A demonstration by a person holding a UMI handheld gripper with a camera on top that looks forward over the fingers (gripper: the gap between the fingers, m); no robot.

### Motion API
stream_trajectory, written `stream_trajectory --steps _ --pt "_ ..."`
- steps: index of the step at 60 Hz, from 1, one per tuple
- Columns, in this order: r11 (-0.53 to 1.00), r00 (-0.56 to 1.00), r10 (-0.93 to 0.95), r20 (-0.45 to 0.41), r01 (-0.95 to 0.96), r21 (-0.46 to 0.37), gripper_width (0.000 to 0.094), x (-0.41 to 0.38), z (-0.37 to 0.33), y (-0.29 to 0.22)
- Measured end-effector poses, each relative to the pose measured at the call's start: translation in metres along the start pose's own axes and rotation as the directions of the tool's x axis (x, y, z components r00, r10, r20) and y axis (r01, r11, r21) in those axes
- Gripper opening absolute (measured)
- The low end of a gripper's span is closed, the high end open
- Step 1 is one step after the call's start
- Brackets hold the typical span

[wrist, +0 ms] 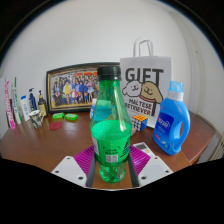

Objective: Pour water

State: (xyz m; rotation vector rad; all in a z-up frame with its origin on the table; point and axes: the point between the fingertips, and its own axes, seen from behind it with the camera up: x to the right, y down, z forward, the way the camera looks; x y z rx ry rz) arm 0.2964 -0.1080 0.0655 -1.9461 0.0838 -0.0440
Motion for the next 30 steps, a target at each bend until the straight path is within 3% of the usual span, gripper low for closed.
stream_trajectory --steps 13,30 --pt "0.999 0.999 -0.030 -0.024 0.031 0.020 0.0361 -0.001 0.002 -0.003" --pt "0.982 0.971 -0.182 -0.157 0.188 0.020 0.0356 -0.017 0.006 -0.055"
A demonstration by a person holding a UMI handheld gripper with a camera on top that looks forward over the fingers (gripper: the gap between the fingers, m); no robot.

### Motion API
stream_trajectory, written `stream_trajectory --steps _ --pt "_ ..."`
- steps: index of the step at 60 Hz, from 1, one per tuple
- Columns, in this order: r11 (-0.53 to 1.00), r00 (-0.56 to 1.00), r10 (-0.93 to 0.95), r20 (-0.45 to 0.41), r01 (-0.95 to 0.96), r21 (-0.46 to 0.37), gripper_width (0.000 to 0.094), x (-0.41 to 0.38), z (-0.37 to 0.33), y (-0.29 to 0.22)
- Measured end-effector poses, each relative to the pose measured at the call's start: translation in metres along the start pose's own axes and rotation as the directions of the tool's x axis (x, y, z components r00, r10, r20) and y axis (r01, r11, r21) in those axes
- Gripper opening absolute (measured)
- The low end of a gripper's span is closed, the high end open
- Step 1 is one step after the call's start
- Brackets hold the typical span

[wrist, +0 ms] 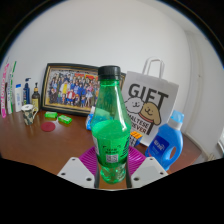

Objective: Pour water

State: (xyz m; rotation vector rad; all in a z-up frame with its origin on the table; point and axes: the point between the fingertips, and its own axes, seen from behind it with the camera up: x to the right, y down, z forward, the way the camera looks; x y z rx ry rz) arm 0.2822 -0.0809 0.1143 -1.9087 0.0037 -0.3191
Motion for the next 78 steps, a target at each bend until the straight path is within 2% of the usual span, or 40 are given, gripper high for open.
stream_trajectory --steps 14,25,30,39,47,55,70,78 --pt "0.949 0.939 -0.308 -0.153 0.314 0.020 0.0353 -0.042 0.025 -0.114" --pt "0.775 0.751 -0.618 -0.232 0.632 -0.015 0.0355 -0.130 0.053 -0.183" --pt "0.626 0.600 -0.761 -0.247 0.779 -0.037 0.0354 -0.176 0.065 -0.201" --pt "0.267 0.238 -0.935 -0.263 0.960 -0.081 0.0356 -0.243 0.086 -0.215" --pt "-0.016 -0.057 -0.961 -0.271 0.988 -0.153 0.0355 -0.276 0.105 -0.222" --pt "-0.264 -0.310 -0.921 -0.236 0.942 -0.208 0.0356 -0.290 0.117 -0.223" --pt "-0.295 -0.336 -0.919 -0.207 0.934 -0.204 0.0356 -0.297 0.114 -0.226" --pt "-0.189 -0.220 -0.958 -0.182 0.967 -0.172 0.0354 -0.291 0.114 -0.221"
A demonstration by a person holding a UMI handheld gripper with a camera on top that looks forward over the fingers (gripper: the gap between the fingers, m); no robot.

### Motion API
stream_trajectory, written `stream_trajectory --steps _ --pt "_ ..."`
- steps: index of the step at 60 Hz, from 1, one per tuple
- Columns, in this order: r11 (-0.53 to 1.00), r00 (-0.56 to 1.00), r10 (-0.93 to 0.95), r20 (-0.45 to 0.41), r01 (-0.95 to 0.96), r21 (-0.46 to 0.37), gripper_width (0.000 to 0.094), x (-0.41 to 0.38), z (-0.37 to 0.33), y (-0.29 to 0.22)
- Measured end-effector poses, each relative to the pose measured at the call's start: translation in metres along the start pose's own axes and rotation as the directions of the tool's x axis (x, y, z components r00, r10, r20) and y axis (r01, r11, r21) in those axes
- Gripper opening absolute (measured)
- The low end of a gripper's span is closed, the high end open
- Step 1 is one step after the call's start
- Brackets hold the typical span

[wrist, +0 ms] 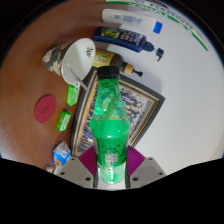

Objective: Pour water

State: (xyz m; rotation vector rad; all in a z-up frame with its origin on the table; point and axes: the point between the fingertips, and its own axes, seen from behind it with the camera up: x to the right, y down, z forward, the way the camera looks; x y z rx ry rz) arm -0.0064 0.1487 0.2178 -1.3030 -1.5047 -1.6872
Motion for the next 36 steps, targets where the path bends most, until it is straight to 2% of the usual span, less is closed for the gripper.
stream_trajectory --steps 7,14,19,24,30,36 --pt "0.962 0.961 0.266 0.076 -0.270 0.038 0.0356 -0.004 -0.004 -0.002" --pt "0.808 0.800 0.577 0.162 -0.588 0.025 0.0355 -0.006 -0.005 -0.005" --pt "0.632 0.618 0.753 0.226 -0.775 0.012 0.0356 -0.003 -0.003 -0.010" --pt "0.380 0.360 0.879 0.312 -0.925 -0.005 0.0355 0.000 -0.003 -0.022" --pt "0.091 0.057 0.918 0.392 -0.993 -0.070 0.0355 -0.007 0.002 -0.035" --pt "-0.120 -0.158 0.880 0.447 -0.986 -0.112 0.0354 -0.018 0.013 -0.052"
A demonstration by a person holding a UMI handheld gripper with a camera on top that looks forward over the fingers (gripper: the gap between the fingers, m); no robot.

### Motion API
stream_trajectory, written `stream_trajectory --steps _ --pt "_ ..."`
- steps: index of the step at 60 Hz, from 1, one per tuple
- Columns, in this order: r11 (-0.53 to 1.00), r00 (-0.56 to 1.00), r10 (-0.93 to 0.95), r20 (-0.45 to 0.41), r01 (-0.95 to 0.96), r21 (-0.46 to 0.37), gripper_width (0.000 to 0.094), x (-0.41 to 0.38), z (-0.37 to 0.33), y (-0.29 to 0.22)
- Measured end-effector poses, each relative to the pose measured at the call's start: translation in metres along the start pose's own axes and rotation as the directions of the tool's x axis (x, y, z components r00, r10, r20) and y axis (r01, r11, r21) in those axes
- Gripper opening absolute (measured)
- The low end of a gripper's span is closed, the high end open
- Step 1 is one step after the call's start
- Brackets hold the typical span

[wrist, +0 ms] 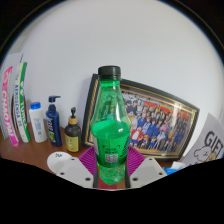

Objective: Pour water

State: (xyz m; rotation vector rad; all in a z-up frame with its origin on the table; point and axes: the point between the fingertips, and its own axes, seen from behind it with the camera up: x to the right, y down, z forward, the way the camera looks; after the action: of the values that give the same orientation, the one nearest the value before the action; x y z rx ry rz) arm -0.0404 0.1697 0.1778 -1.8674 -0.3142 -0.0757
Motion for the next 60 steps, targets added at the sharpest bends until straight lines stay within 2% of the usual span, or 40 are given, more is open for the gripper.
stream_trajectory --steps 6,15,25,27,36,42,46,48,51,60 --pt "0.992 0.991 0.128 0.042 -0.128 0.002 0.0355 -0.003 0.018 0.022" --pt "0.976 0.973 0.219 0.069 -0.217 -0.027 0.0357 -0.009 0.040 0.061" --pt "0.973 0.973 0.225 0.060 -0.221 -0.061 0.0367 -0.011 0.048 0.100" --pt "0.973 0.971 0.232 0.063 -0.230 -0.030 0.0360 -0.010 0.046 0.096" --pt "0.969 0.968 0.247 0.045 -0.246 -0.024 0.0391 -0.008 0.040 0.098" --pt "0.968 0.968 0.249 0.035 -0.248 -0.025 0.0488 -0.007 0.042 0.098" --pt "0.967 0.968 0.250 0.029 -0.248 -0.056 0.0544 -0.009 0.042 0.103" --pt "0.964 0.967 0.253 0.018 -0.250 -0.088 0.0649 -0.010 0.041 0.110" --pt "0.959 0.966 0.258 0.006 -0.255 -0.126 0.0864 -0.011 0.038 0.115" --pt "0.955 0.972 0.232 -0.031 -0.233 -0.184 0.0858 -0.012 0.010 0.116"
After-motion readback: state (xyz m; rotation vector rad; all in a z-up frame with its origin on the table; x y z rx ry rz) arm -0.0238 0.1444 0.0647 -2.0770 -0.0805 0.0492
